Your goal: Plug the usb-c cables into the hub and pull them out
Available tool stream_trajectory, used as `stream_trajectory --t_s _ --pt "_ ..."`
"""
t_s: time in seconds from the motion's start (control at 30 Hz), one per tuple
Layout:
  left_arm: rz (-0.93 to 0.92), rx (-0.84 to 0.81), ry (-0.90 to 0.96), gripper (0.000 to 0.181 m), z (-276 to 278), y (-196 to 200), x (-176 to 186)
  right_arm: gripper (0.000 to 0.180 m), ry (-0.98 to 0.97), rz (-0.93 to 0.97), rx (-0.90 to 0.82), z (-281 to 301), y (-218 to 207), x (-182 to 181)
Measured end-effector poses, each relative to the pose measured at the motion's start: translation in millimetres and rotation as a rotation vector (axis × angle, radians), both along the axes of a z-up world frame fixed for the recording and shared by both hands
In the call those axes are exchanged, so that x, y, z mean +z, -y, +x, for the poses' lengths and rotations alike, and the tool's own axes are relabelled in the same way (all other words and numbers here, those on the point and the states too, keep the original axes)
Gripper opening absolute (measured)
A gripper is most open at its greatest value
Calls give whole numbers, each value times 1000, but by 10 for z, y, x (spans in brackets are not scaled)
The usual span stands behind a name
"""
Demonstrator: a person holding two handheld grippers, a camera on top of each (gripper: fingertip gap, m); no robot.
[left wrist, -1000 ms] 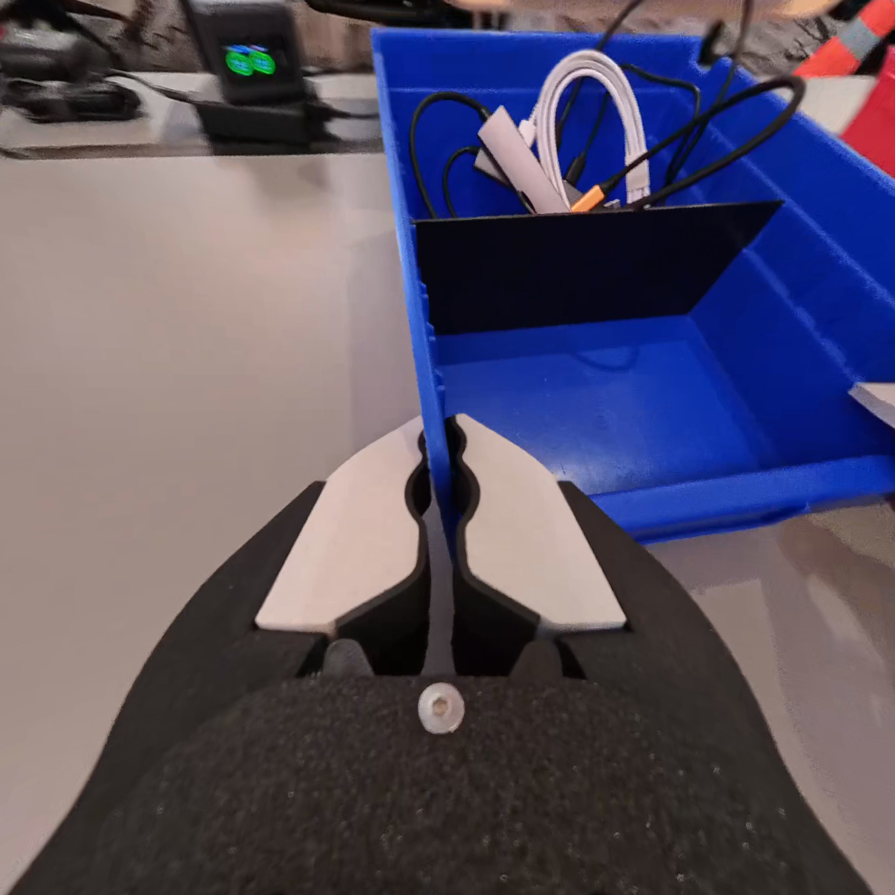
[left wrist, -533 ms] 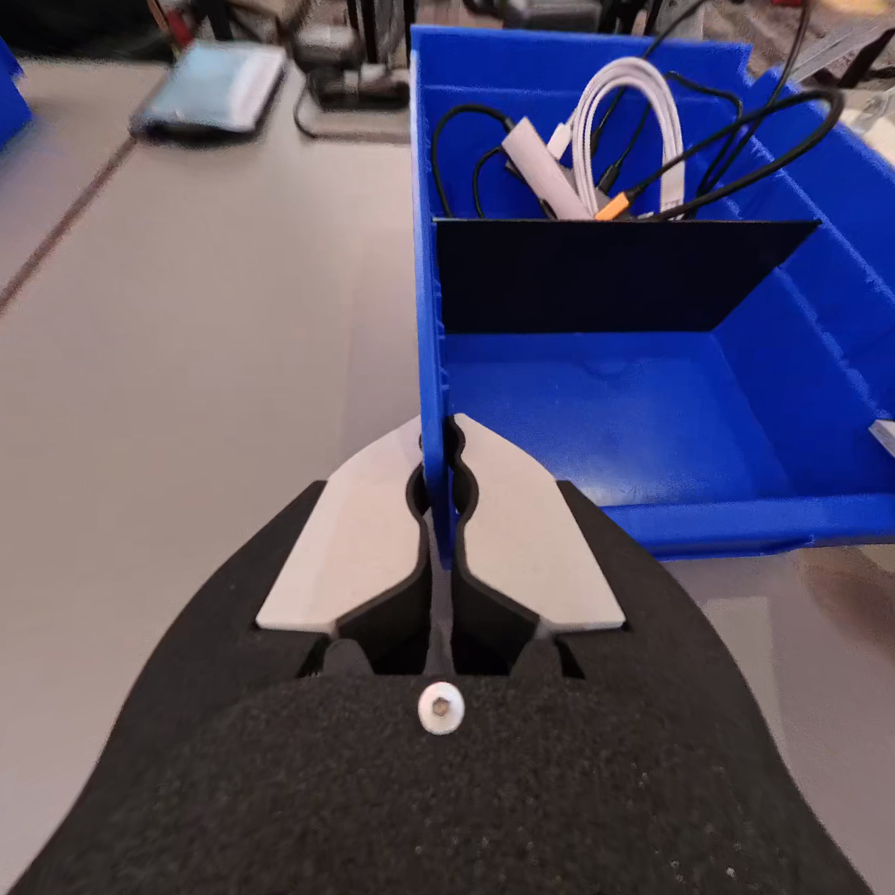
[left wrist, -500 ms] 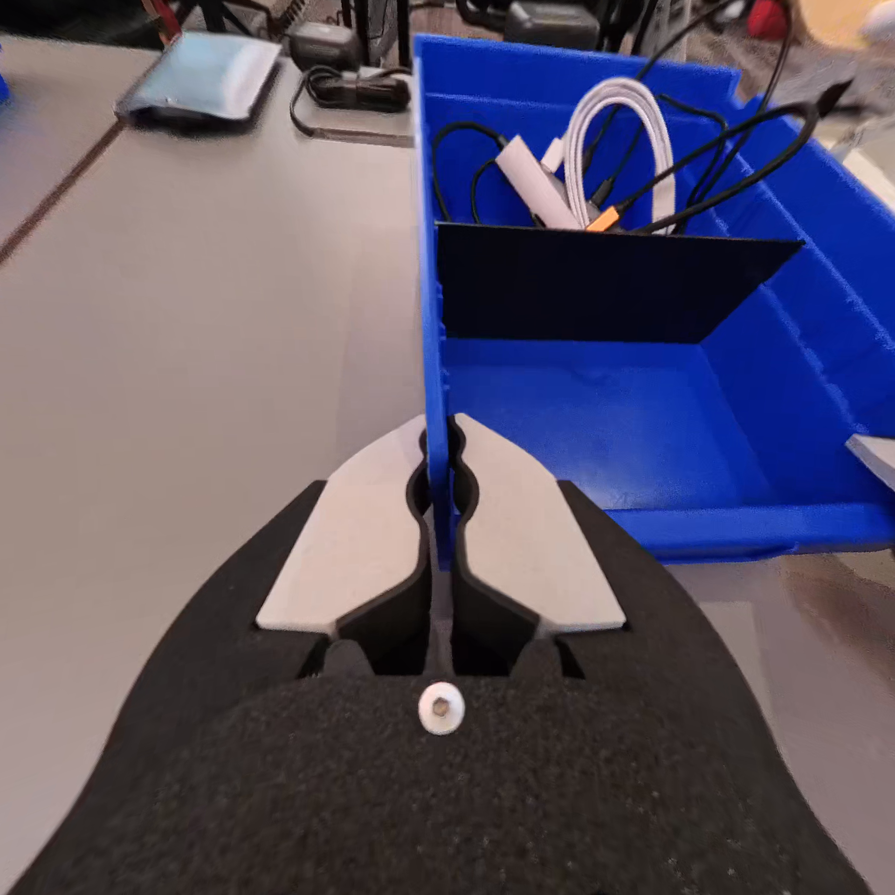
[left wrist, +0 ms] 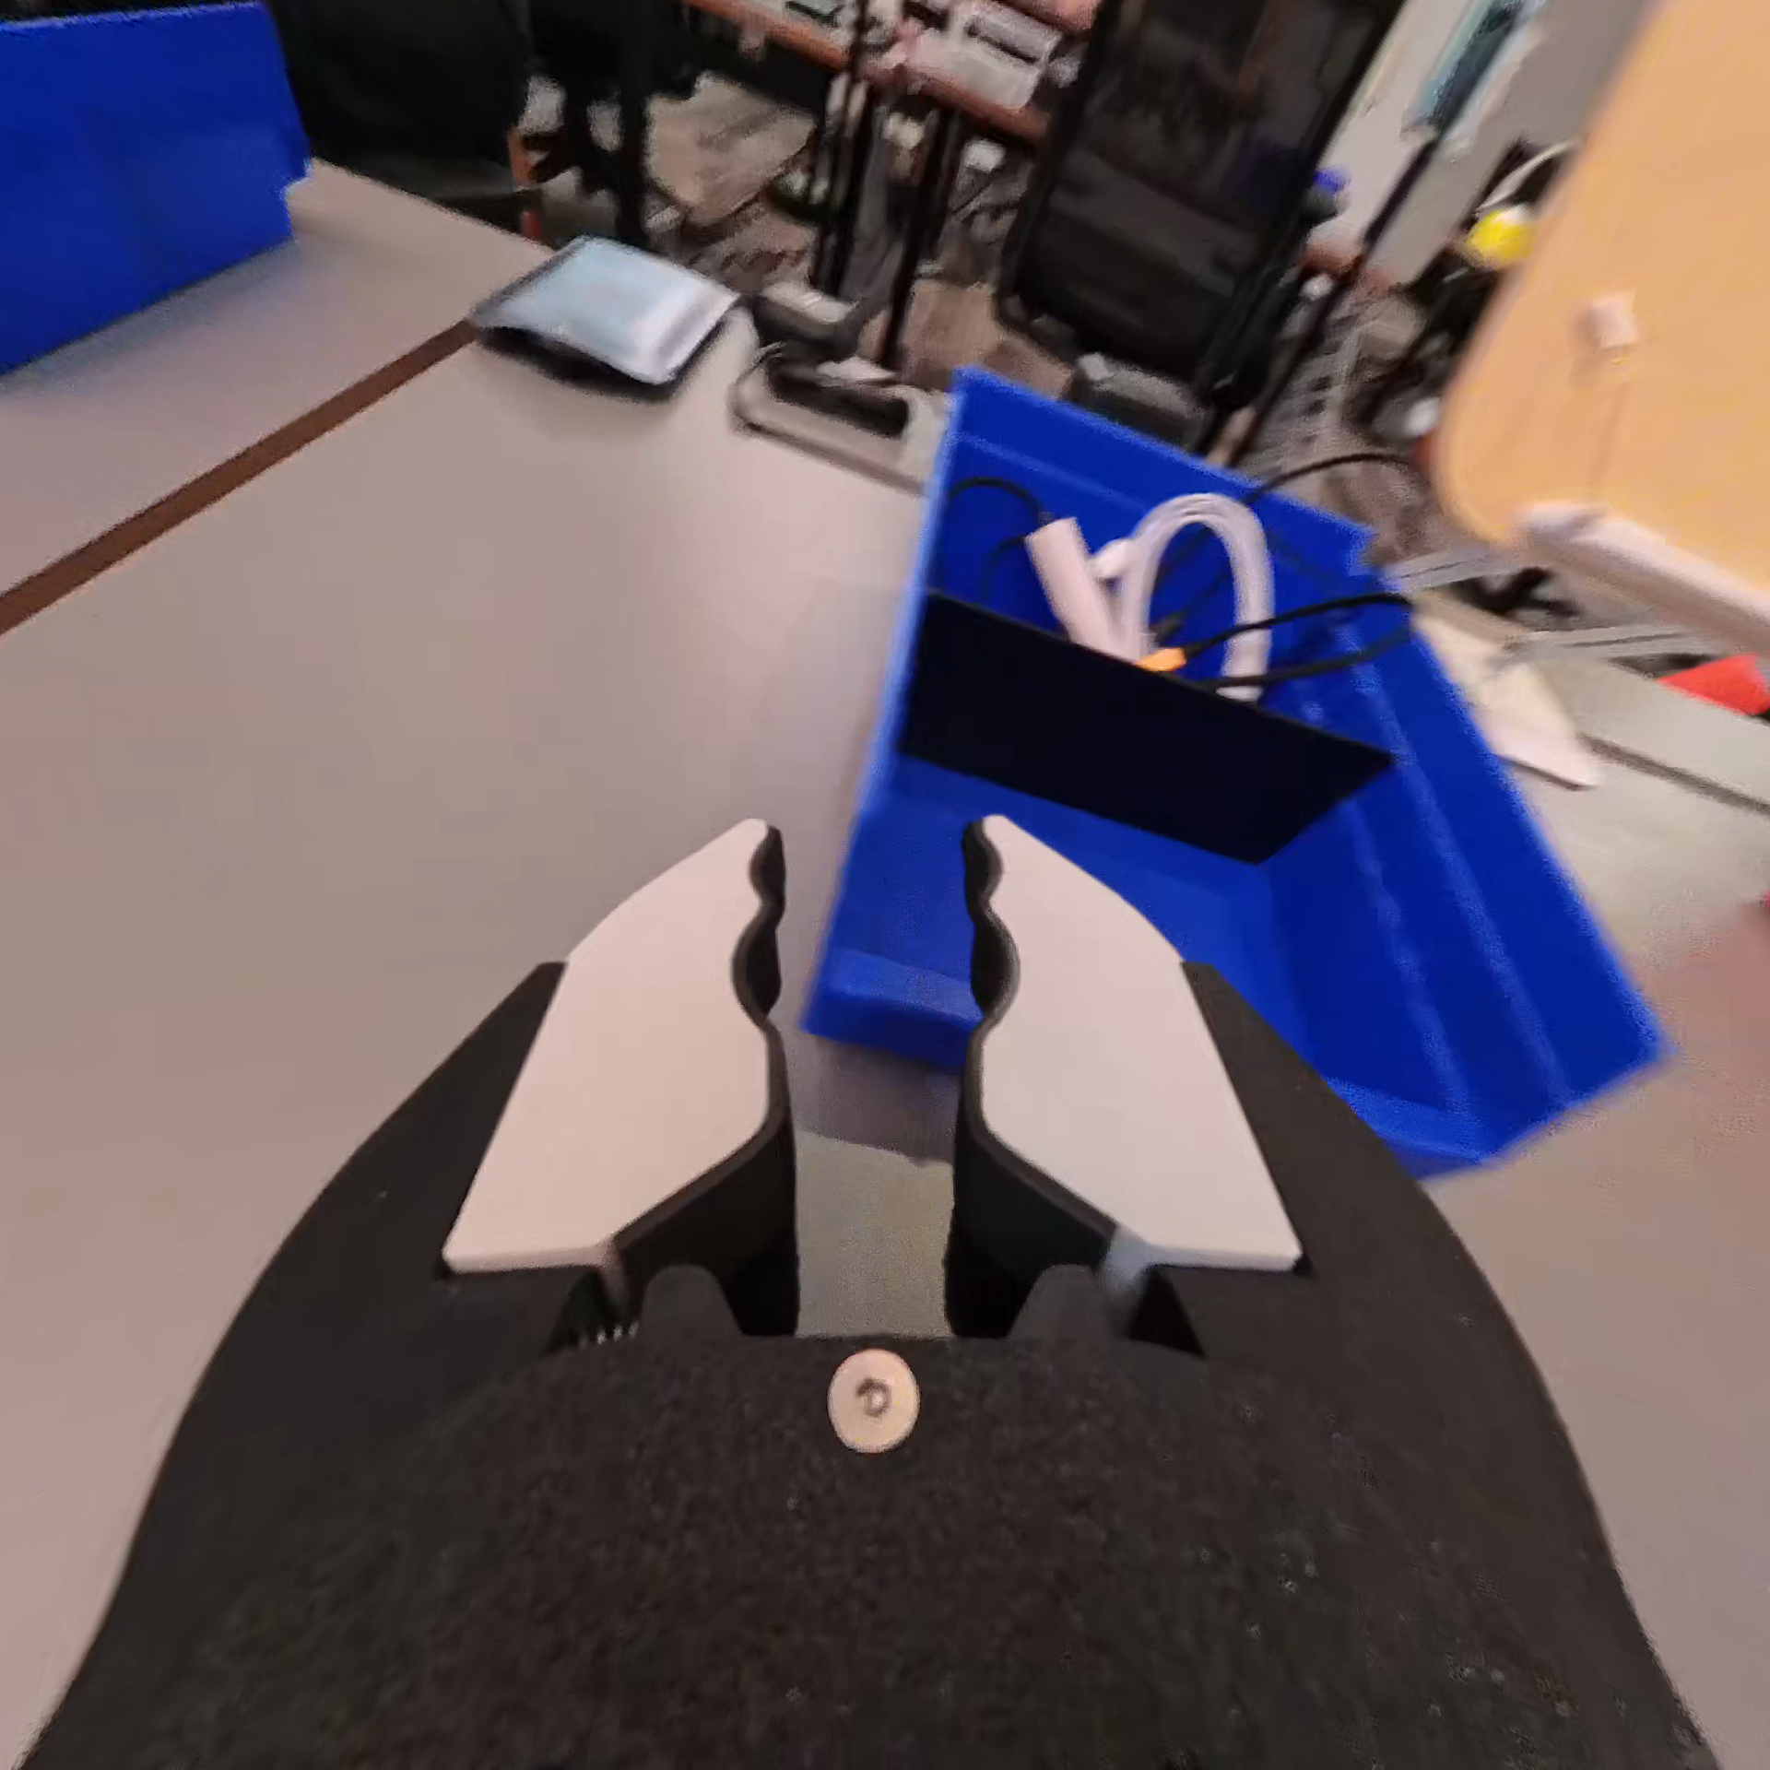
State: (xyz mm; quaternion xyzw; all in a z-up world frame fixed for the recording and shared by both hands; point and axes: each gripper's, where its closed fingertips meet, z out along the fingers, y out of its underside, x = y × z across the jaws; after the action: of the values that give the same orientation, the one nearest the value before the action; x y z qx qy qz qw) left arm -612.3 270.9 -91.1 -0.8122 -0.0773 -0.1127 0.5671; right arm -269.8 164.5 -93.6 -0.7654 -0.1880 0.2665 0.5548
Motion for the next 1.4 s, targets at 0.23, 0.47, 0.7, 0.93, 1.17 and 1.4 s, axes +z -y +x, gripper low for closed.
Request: stream_trajectory --t_s 0.23,0.47,0.7,0.93,1.17,1.4 --pt "4 -421 -25 30 1610 998 -323 55 72 78 -528 2675 343 -108" --pt "29 -492 -208 20 2088 1141 -347 29 -101 -10 -635 3284 408 -77" --pt "-42 -413 -44 24 1693 992 -422 39 81 -64 -577 2995 375 -285" --pt "-90 -402 -51 27 1672 950 -522 44 103 -64 -541 2887 327 -356" --pt "-141 -445 11 41 1751 944 -594 43 90 -72 -501 2786 298 -384" --pt "-219 -776 62 49 1986 753 145 42 114 -108 -454 2678 263 -451"
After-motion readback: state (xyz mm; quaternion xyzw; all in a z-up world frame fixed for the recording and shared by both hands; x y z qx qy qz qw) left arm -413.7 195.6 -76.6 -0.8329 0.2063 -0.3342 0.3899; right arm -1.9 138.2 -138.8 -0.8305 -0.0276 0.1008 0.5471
